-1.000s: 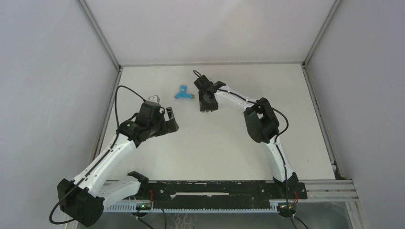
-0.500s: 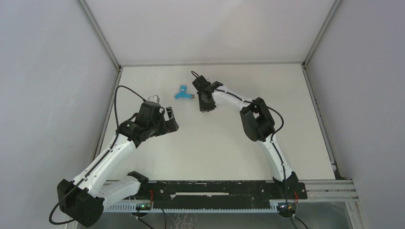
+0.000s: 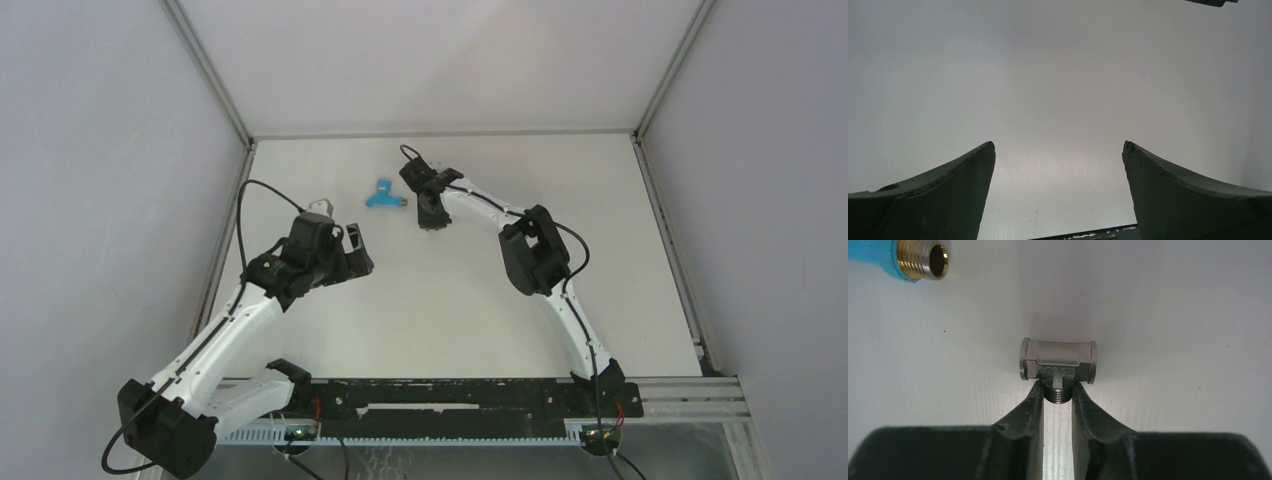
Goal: Install the water faucets
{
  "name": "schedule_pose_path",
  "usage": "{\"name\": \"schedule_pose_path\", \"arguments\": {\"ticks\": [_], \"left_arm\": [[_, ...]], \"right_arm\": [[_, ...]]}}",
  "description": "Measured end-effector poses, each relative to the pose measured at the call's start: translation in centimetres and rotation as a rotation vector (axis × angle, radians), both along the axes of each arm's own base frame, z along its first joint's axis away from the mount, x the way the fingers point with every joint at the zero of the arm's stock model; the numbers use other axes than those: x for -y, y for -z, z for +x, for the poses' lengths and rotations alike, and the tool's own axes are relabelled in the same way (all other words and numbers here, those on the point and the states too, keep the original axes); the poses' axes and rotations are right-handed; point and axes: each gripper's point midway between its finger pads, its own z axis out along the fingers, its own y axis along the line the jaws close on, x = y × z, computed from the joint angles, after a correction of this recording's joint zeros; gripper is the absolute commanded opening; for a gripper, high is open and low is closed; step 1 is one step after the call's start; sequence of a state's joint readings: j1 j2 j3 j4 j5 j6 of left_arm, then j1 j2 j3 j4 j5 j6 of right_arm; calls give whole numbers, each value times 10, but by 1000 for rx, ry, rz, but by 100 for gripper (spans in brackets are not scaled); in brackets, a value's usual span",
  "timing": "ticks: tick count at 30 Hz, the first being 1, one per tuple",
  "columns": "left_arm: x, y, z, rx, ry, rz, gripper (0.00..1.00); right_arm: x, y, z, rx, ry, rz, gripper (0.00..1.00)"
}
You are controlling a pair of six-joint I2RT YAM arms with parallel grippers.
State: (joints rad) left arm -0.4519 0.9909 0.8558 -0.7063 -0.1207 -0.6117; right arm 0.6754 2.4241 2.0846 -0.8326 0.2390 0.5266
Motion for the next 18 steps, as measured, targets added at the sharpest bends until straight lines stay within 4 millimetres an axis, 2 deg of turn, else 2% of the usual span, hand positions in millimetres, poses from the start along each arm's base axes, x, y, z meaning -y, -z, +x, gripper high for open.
{"name": "schedule_pose_path", "arguments": {"ticks": [3,5,8,14,18], "left_arm": [[0,-2,0,8,0,-3,100],[0,-4,-1,14,0,-5,100],[-2,-8,0,34,-2,-7,100],[-4,-18,2,60,-1,-23,100],[8,-19,2,49,44,-67,100]], "right_arm": [[1,0,0,11,6,0,11],[5,0,-4,14,6,1,0],[14,0,-21,-3,-2,11,0],[22,-6,-63,-28,-56,90,0],[27,-15,-113,-52,-131,184,0]]}}
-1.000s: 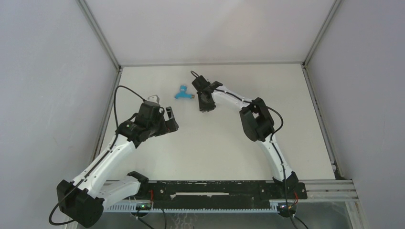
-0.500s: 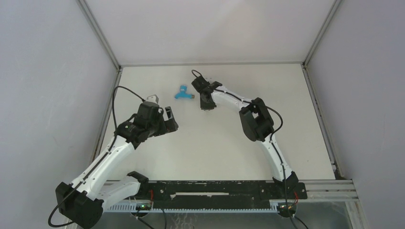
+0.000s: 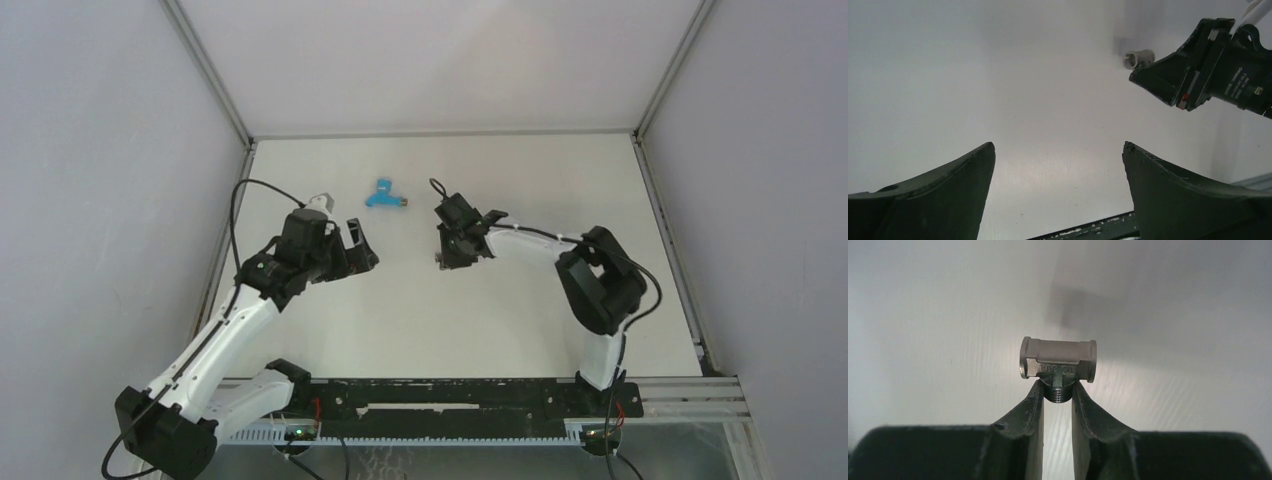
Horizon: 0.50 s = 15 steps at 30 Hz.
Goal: Install the water faucets
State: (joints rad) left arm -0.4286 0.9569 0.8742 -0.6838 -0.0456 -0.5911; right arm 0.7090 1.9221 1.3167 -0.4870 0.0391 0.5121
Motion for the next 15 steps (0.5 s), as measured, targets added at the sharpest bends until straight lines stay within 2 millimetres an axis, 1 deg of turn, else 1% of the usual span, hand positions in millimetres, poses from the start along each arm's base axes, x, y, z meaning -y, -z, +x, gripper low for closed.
{"name": "schedule_pose_path", "arguments": {"ticks": [2,5,6,9,12,15], "left_arm": [[12,1,0,-16,51,-36,99],[36,6,-2,-61,153,-111,93],[47,7,-4,-77,196,-145,92],[71,7,-8,-94,285,-222,90],[87,10,-18,-109,354,-279,87],[97,16,-22,-141,389,-315,86]], "right_arm": [[1,-8,-22,0,-36,37,0],[-4,-19,-53,19,-102,121,0],[-5,-21,-67,25,-130,160,0],[-4,-21,-107,18,-216,284,0],[-2,-15,-132,3,-271,372,0],[-6,-14,-144,-10,-304,442,0]]}}
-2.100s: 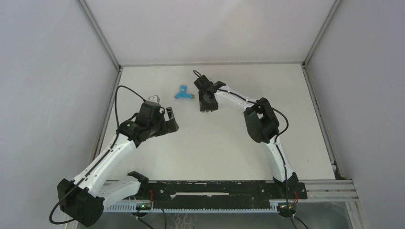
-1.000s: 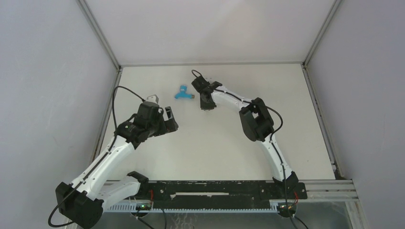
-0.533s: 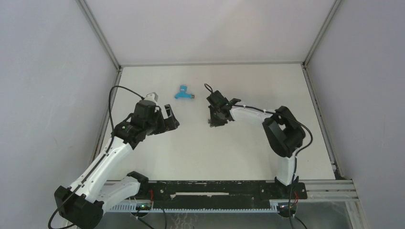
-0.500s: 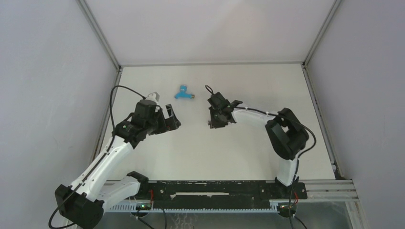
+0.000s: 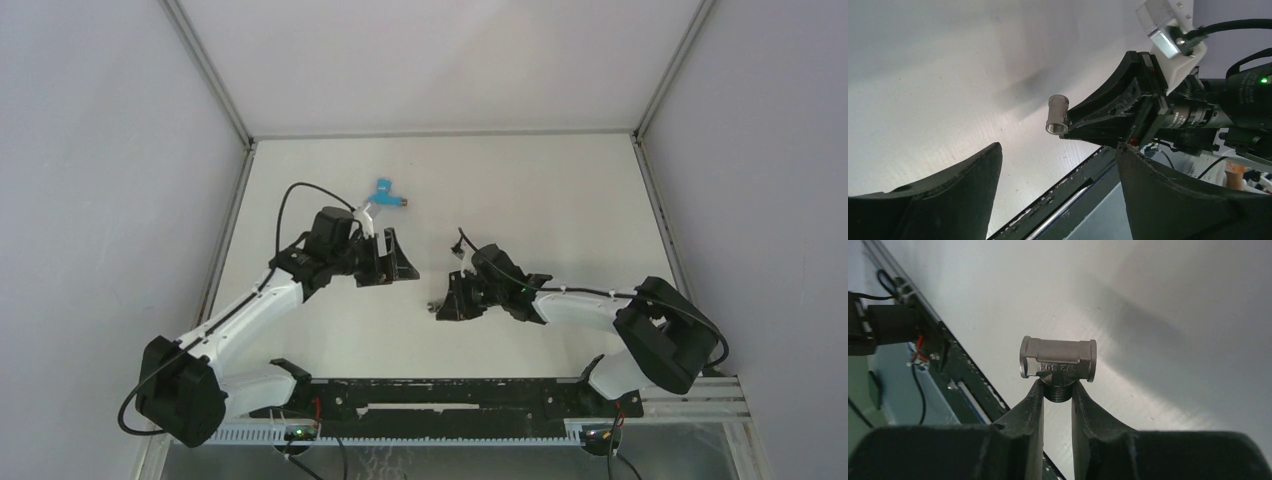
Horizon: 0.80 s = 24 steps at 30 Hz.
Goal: Install the water faucets
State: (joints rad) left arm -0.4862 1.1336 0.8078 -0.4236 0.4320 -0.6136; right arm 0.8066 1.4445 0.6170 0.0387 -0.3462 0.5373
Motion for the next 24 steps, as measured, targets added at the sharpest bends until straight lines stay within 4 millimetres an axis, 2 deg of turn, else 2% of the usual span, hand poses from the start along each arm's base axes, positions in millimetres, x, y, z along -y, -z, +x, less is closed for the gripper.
{"name": "schedule_pose_path", "arguments": {"ticks": [7,14,19,24], "left_arm": [[14,21,-9,-79,29,-40,85],[22,45,-25,-164,43,-50,76],[26,47,-26,-172,45,-57,65],[29,45,-26,-169,48,-66,60]], "right_arm": [[-26,-32,4,33,-32,169,0],[-35,-45,1,14,-46,238,0],[-37,-49,2,9,-37,257,0],[-39,-51,3,8,-33,265,0]]}}
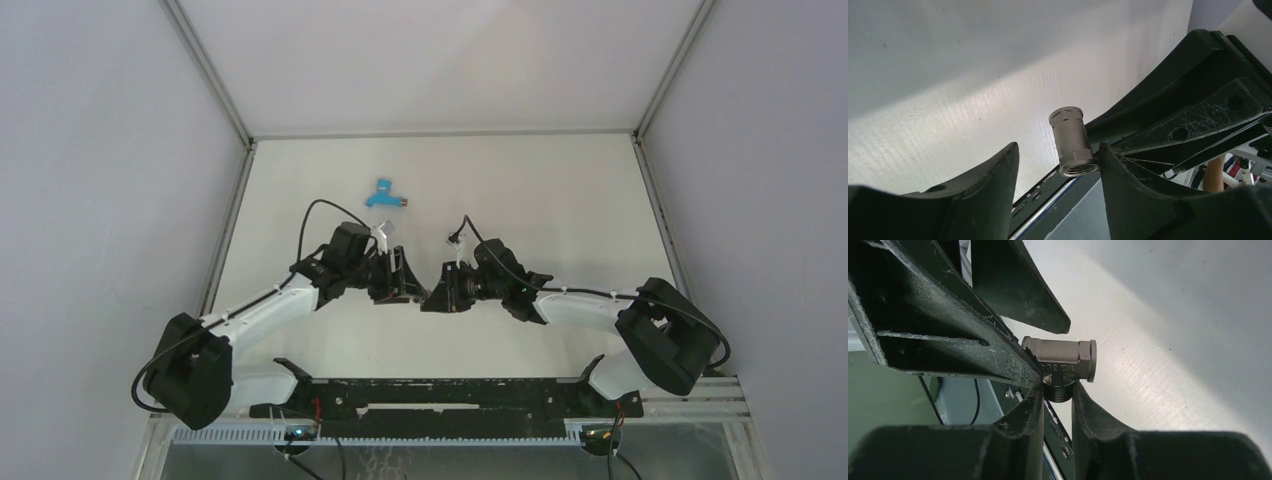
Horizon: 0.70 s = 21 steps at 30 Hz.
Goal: Install the water faucets
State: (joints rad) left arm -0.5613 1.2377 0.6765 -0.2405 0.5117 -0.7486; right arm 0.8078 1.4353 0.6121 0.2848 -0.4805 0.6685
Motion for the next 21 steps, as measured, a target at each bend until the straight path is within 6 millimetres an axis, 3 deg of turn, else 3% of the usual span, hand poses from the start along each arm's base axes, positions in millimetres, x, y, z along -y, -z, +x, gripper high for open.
{"name": "schedule_pose_path", "arguments": {"ticks": [10,11,12,14,16,19,21], "left_arm": [[11,-4,-2,-9,11,-34,4],[11,-5,-2,-7,11,-32,1],[10,-4,-2,-9,5,-27,0],[10,-6,-1,-11,1,-15,0],[8,-10,2,-3,-7,16,0],[-2,-15,13,25,-53,117,0],[-11,-14,24,32,-94,199,0]], "right_arm": [[2,3,1,-14,16,-13,0],[2,3,1,-13,21,-16,4],[2,3,2,-11,25,-18,18],[3,2,2,-7,38,-23,55],[4,-3,4,2,59,-22,74],[14,-13,12,41,128,-42,84],[22,-20,16,69,172,-55,86]]}}
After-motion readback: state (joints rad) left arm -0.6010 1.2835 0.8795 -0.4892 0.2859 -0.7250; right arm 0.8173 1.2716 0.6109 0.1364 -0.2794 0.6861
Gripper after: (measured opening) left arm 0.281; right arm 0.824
